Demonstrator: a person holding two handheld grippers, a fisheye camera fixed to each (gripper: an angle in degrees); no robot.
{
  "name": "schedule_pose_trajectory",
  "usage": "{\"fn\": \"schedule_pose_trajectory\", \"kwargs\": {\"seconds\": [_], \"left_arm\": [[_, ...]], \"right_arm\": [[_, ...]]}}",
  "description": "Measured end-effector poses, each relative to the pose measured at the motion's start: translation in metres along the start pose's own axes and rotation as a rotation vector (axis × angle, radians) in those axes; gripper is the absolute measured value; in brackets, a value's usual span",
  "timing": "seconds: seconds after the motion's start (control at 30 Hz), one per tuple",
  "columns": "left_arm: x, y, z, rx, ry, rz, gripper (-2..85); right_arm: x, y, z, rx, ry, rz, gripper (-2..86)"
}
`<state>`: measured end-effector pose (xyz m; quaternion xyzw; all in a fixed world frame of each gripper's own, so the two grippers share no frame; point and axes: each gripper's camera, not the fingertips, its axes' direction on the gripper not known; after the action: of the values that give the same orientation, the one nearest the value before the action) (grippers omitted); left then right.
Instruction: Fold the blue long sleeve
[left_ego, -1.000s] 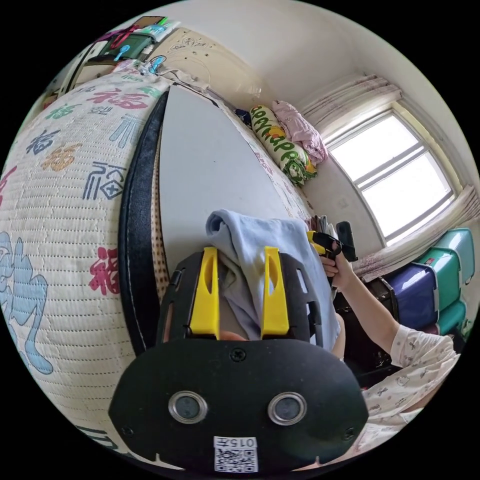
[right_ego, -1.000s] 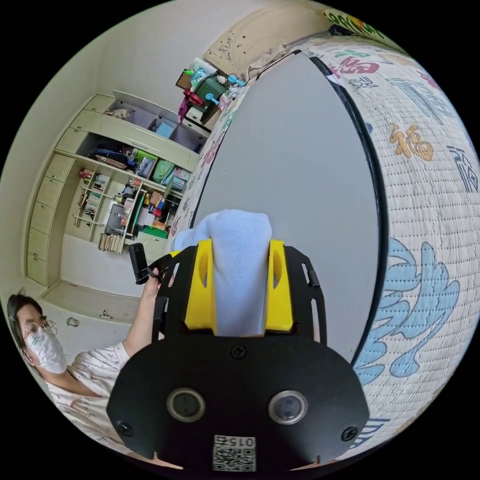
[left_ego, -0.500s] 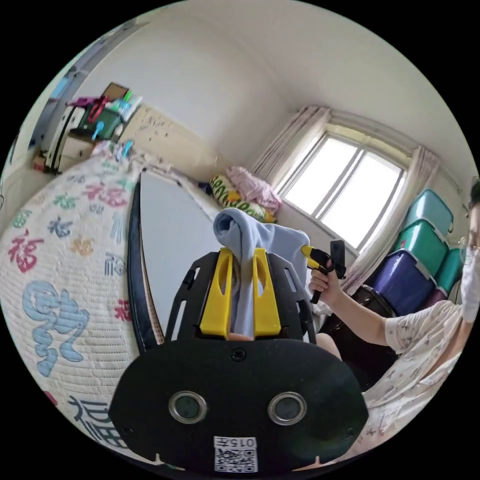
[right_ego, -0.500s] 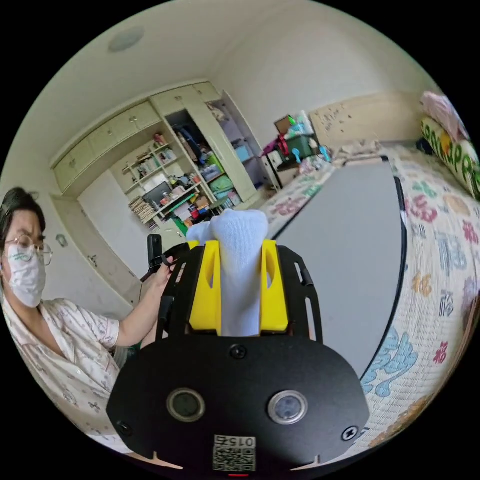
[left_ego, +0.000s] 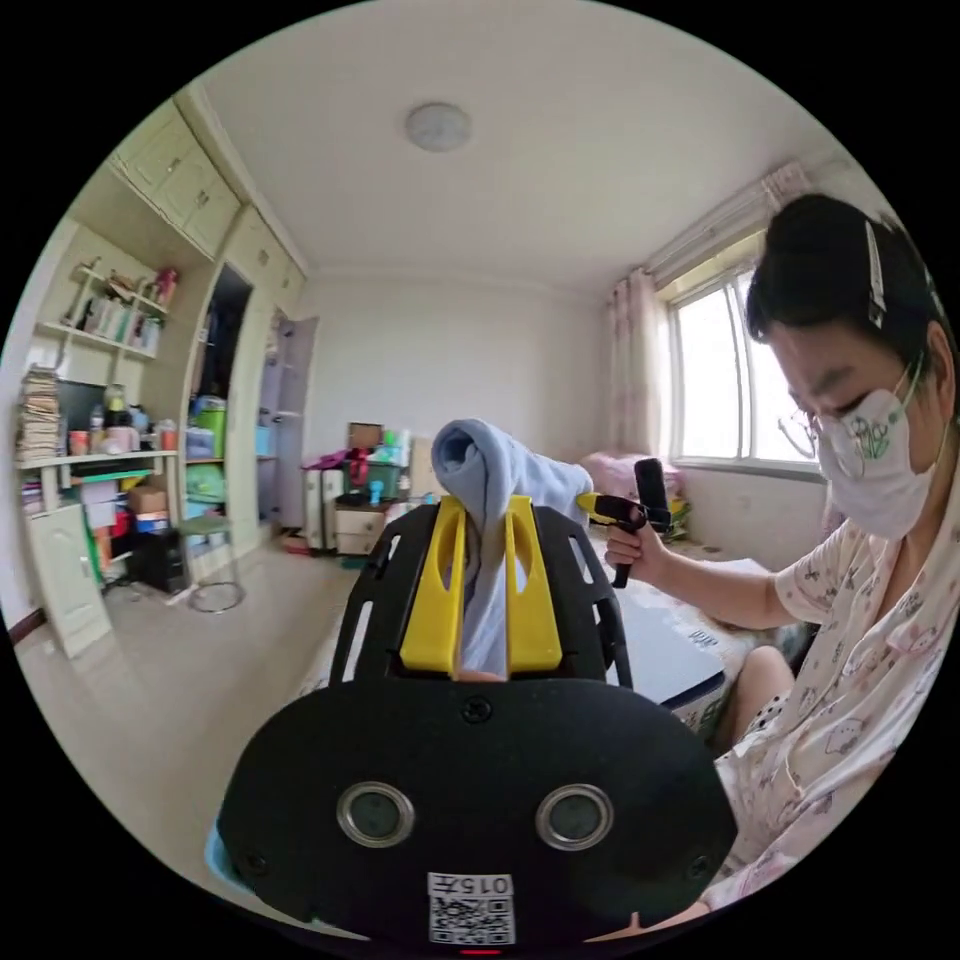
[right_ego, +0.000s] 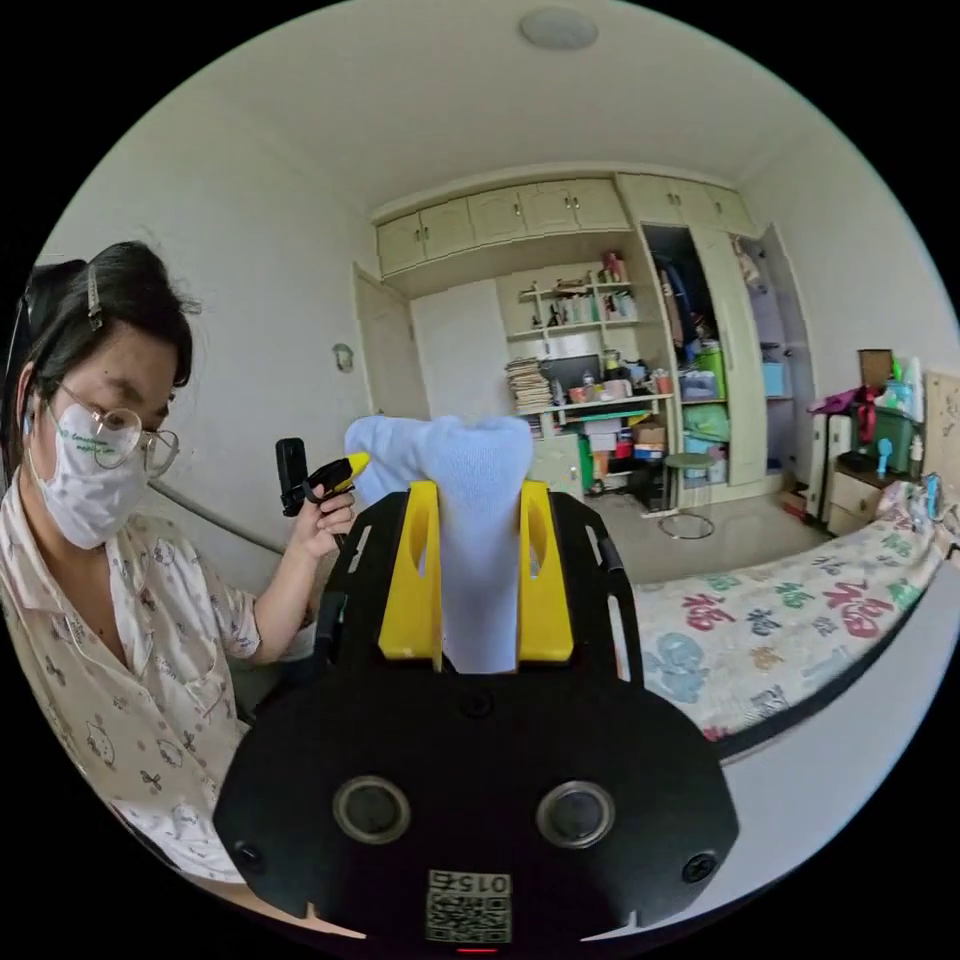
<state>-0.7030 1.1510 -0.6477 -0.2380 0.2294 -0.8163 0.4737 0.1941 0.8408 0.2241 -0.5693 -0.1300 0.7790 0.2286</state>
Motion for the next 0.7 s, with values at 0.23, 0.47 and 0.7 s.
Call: {"fn": "schedule_pose_trajectory", "kwargs": {"seconds": [0.23, 0.47, 0.7], "left_arm": [[-0.016, 0.062, -0.174, -0.061, -0.151, -0.216, 6.0], [-0.038, 0.098, -0.237, -0.106, -0.084, -0.328, 5.9], [-0.138, 0.162, -0.223, -0.152, -0.17, -0.599, 6.4]], "right_arm": [[-0.037, 0.068, 0.16, -0.18, -0.344, 0.001, 11.6], [-0.078, 0.104, 0.258, -0.391, -0.494, -0.045, 11.5], [-0.075, 0.121, 0.423, -0.627, -0.308, 0.136, 11.5]]}}
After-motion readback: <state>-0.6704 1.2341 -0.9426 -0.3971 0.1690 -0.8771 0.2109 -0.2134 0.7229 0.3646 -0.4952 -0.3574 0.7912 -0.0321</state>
